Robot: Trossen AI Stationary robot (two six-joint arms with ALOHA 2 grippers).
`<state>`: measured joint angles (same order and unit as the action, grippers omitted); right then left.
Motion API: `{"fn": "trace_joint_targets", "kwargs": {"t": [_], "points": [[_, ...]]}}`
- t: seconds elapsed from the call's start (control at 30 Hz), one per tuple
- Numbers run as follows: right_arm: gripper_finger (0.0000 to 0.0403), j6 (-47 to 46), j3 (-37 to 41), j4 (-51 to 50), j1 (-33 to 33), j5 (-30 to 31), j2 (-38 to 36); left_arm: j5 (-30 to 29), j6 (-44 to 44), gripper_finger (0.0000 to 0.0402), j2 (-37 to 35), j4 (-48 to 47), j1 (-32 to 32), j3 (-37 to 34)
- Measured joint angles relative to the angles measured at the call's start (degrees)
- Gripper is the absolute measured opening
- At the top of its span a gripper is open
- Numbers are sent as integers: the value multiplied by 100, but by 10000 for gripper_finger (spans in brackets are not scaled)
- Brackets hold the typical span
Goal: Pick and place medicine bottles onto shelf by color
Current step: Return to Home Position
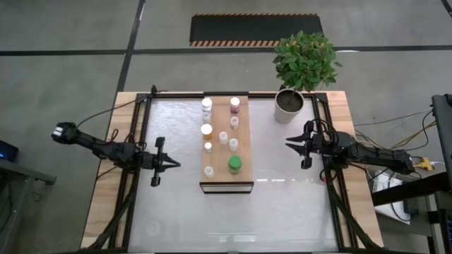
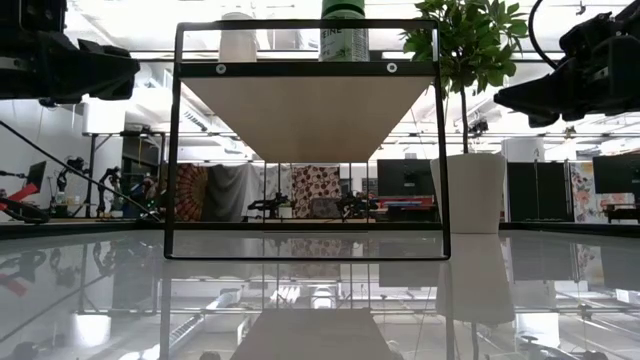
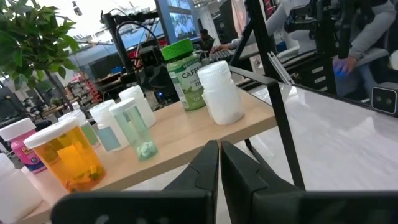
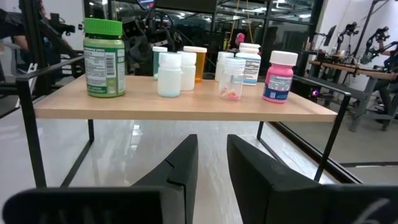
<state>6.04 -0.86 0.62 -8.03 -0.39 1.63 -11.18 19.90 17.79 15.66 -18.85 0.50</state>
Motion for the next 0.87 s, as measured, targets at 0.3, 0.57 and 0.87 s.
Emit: {"fn": "trace_joint_targets", "kwargs": {"t": [0.3,0.57,0.87], "points": [[85,0,-4,0,0,7,0,0,0,0,97,0,0,-1],[71,3,-4,2,0,7,0,0,0,0,95,4,0,-1],[76,1,-9,2,0,6,1,0,0,0,93,4,0,-1]]}}
